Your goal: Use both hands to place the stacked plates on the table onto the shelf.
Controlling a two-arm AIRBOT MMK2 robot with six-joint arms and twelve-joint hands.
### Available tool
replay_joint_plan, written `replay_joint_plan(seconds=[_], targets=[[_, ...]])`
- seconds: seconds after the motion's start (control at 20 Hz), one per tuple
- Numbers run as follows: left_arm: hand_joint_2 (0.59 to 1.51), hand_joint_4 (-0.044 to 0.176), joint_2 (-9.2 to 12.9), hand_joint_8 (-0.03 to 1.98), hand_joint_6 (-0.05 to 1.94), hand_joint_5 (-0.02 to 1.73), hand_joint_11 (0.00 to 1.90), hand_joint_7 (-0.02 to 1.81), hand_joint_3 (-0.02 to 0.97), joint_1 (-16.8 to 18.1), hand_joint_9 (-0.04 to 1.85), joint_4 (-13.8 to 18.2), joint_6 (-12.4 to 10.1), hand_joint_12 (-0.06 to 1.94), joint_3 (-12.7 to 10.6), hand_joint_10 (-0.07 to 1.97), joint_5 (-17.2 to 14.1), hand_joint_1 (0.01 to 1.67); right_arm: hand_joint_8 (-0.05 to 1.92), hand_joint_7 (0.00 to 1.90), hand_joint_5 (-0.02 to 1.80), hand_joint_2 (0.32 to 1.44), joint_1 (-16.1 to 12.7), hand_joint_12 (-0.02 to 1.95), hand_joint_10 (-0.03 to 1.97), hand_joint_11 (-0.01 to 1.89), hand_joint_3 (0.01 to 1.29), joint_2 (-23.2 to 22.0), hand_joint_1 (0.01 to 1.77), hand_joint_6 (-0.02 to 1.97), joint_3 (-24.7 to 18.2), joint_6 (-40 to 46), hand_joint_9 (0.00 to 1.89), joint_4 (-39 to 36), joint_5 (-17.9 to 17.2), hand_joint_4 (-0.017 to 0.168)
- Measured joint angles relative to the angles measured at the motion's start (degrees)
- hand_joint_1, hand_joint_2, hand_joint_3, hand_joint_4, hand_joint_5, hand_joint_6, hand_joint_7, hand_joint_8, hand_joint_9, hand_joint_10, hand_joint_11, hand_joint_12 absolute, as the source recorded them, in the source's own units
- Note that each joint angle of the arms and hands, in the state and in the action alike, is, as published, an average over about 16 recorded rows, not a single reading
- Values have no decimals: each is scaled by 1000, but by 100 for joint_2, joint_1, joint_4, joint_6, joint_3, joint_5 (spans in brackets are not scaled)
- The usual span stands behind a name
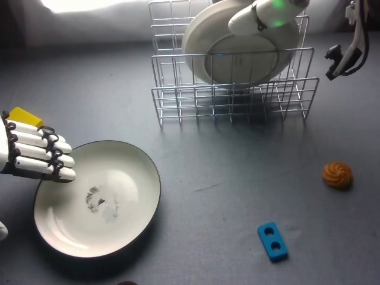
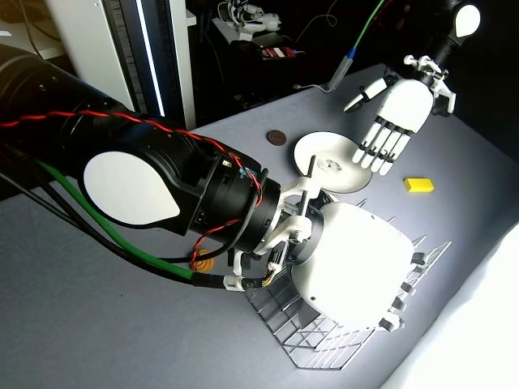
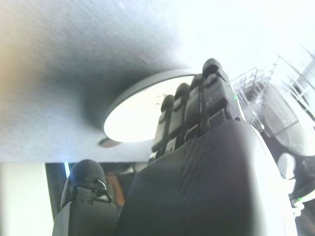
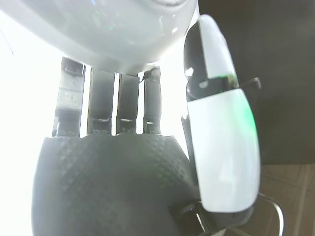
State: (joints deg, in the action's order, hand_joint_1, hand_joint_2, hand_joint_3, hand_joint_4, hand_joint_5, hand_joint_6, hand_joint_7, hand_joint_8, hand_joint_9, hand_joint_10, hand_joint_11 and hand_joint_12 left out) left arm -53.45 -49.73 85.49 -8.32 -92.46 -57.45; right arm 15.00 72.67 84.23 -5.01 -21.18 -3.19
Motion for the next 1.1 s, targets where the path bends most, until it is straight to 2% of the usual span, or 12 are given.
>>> replay_joint_plan(seconds=[0.2, 0.5, 0.8, 1.1], targets=[[1133, -1, -17, -8, 15, 22, 19, 20, 18, -96, -18, -56, 27, 13, -17, -26, 16, 12, 17, 728, 600, 1139, -124, 1223, 32, 301, 11, -98, 918, 36, -91, -201, 759, -5, -39, -2], [1137, -1, -68, -8, 9, 20, 19, 15, 18, -283, -21, -134, 49, 12, -48, -30, 106, 12, 20, 562, 444, 1164, -352, 1144, 26, 127, 11, -292, 803, 13, -479, -1220, 579, -177, -146, -3], [1141, -2, -119, -8, 2, 17, 19, 8, 18, -487, -21, -196, 54, 11, -70, -33, 216, 12, 20, 344, 255, 1140, -339, 746, 25, 33, 11, -427, 785, 13, -1191, -2991, 336, -376, -427, 1], [1142, -4, -148, -9, -4, 14, 19, 3, 18, -619, -22, -237, 55, 10, -74, -37, 298, 13, 19, 137, 98, 1090, 9, 303, 24, 12, 11, -378, 911, 12, -1873, -4489, 125, -422, -695, 4]])
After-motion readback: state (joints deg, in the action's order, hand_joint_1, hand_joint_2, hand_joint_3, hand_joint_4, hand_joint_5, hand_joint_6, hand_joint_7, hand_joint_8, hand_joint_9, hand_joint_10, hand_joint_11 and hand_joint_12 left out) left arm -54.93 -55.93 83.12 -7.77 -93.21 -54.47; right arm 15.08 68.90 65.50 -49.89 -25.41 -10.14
